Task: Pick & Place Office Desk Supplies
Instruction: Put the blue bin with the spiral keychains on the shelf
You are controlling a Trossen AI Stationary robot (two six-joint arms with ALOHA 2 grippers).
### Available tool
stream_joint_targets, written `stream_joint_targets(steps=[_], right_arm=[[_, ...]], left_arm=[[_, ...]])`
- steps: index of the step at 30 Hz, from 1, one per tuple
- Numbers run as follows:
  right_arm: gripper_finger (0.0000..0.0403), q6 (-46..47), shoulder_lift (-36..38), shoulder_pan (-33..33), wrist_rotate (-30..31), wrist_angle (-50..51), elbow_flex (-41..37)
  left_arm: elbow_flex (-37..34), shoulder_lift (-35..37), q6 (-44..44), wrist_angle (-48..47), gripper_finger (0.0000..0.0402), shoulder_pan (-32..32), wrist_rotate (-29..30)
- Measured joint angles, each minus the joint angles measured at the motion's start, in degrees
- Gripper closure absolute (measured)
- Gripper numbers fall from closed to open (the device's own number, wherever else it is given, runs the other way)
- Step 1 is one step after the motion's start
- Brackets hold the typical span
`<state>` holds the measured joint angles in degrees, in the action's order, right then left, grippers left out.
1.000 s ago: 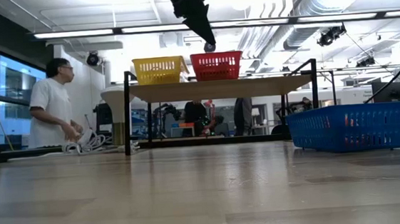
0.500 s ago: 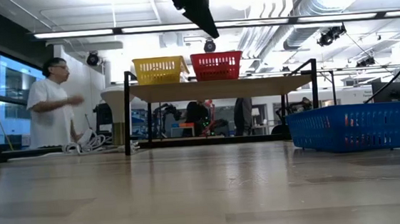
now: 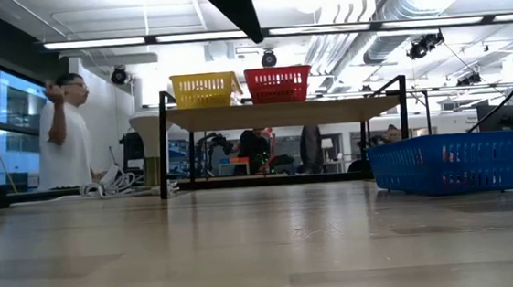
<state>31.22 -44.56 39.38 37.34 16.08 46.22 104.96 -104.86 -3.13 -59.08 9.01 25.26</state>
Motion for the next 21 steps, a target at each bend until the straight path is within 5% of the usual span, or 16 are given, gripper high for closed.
stream_joint_targets(steps=[21], right_arm=[[0.0256,0.0,0.01,0.01,0.0,0.0,0.0]], left_arm=[[-2.62,0.16,9.37,-1.45,0.0309,1.92,-5.46]])
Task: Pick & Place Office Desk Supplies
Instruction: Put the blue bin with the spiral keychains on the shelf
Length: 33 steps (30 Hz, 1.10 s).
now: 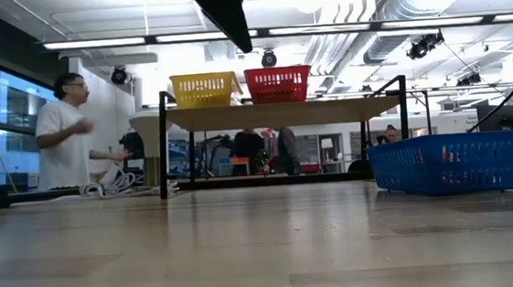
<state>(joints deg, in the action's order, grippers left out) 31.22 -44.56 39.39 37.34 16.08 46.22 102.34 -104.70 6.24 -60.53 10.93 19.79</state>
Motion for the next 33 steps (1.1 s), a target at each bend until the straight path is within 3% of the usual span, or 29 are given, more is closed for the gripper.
stream_joint_targets(steps=[6,16,27,33], right_arm=[[0.0256,0.0,-0.02,0.01,0.0,0.09,0.0],[0.0256,0.0,-0.02,0.01,0.0,0.02,0.0],[0.0256,0.0,-0.02,-0.01,0.0,0.07,0.0],[0.0256,0.0,-0.02,0.0,0.0,0.04,0.0]], left_arm=[[-5.14,2.92,1.11,3.8,0.0308,0.66,0.0],[-24.84,15.75,2.84,22.01,0.0308,2.73,1.46],[-42.84,29.18,3.26,35.02,0.0309,2.76,1.6],[-50.18,37.1,3.41,37.02,0.0309,2.75,1.81]])
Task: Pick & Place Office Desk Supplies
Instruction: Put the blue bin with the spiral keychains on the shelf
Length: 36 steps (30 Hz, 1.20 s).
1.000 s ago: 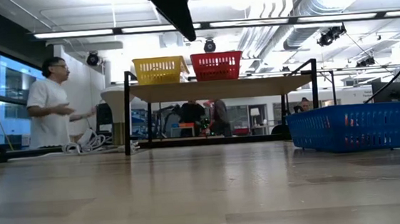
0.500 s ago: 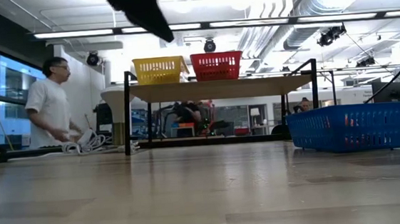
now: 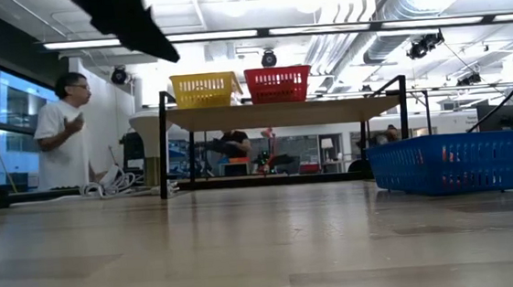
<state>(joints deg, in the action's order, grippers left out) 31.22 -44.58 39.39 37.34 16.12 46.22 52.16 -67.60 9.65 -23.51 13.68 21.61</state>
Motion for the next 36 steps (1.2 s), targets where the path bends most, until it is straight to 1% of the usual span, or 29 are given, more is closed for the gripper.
stream_joint_targets(steps=[6,11,18,23,26,31,36], right_arm=[[0.0256,0.0,0.01,0.01,-0.01,0.0,0.0],[0.0256,0.0,0.02,-0.01,0.0,0.0,0.0],[0.0256,0.0,0.01,0.0,0.0,-0.03,0.0],[0.0256,0.0,0.01,-0.01,0.0,-0.04,0.0],[0.0256,0.0,0.02,0.0,0.0,-0.07,0.0],[0.0256,0.0,0.01,-0.01,0.0,-0.03,0.0],[0.0256,0.0,0.02,0.01,0.0,-0.04,0.0]], left_arm=[[-8.07,9.78,2.57,2.37,0.0309,0.22,1.38],[-14.41,17.27,2.0,6.54,0.0309,2.51,3.77],[-21.97,25.81,0.39,10.6,0.0309,6.32,4.27],[-25.43,31.06,0.04,11.32,0.0309,7.85,4.28],[-27.8,33.55,-1.34,12.15,0.0309,8.04,4.6],[-33.17,38.15,-4.9,17.22,0.0309,7.56,5.29],[-38.15,43.27,-8.74,22.32,0.0309,4.64,7.17]])
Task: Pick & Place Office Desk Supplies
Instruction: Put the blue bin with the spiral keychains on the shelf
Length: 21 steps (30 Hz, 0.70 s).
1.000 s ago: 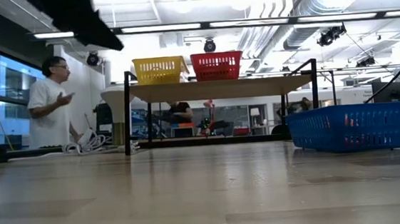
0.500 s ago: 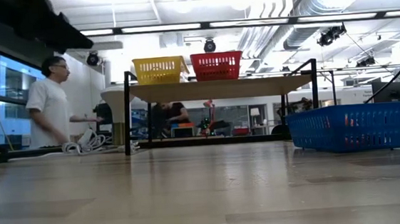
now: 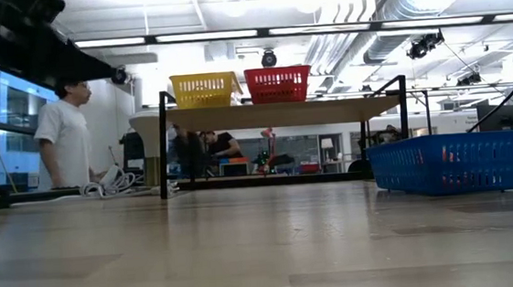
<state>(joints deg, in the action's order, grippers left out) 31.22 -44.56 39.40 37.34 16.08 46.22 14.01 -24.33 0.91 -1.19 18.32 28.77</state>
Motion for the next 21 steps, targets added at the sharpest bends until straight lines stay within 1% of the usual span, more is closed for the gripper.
stream_joint_targets(steps=[7,11,15,17,21], right_arm=[[0.0256,0.0,-0.01,-0.02,0.0,0.0,0.0],[0.0256,0.0,0.0,0.0,0.0,0.0,0.0],[0.0256,0.0,-0.01,-0.01,0.0,0.0,0.0],[0.0256,0.0,0.0,-0.02,0.0,0.0,0.0],[0.0256,0.0,0.0,-0.02,0.0,0.0,0.0]], left_arm=[[-4.02,5.51,-0.94,1.02,0.0309,-5.64,-0.06],[-5.03,6.88,-1.51,1.03,0.0309,-7.99,-0.55],[-5.62,7.59,-3.87,1.75,0.0309,-10.44,-0.95],[-5.79,8.0,-4.79,1.83,0.0309,-11.66,-1.72],[-6.69,8.76,-5.22,2.02,0.0309,-14.58,-5.17]])
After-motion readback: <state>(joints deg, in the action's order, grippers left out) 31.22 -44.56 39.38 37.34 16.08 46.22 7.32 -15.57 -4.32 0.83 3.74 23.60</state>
